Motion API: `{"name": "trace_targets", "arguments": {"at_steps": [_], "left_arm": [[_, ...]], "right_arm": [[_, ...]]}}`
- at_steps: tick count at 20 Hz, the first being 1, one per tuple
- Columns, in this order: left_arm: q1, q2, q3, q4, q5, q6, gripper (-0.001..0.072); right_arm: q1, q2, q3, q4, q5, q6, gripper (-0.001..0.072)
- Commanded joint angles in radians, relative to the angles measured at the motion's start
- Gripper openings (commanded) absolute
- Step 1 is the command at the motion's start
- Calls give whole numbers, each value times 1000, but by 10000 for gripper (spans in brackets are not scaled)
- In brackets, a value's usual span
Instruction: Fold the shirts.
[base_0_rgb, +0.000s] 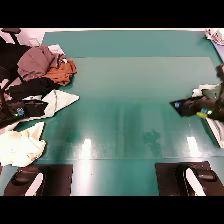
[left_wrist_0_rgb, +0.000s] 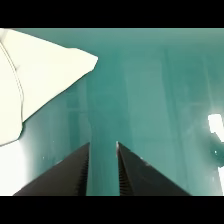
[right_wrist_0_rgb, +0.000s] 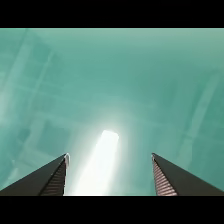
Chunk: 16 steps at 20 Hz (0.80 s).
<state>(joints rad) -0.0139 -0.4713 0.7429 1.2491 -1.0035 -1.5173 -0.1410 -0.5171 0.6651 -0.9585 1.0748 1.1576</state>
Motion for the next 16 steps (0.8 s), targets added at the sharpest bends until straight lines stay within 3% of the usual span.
{"name": "trace_targets", "arguments": {"at_steps": [1,10,16], "left_arm": [[-1,16,-27,2,-17,0,217],[-1,16,-27,0,83,0,217],[-1,15,-27,0,106,0,217]], "right_arm": [[46,97,-140,-14,-64,-10,576],[46,325,-191,-15,-97,-10,575],[46,375,-191,-20,-113,-10,576]]}}
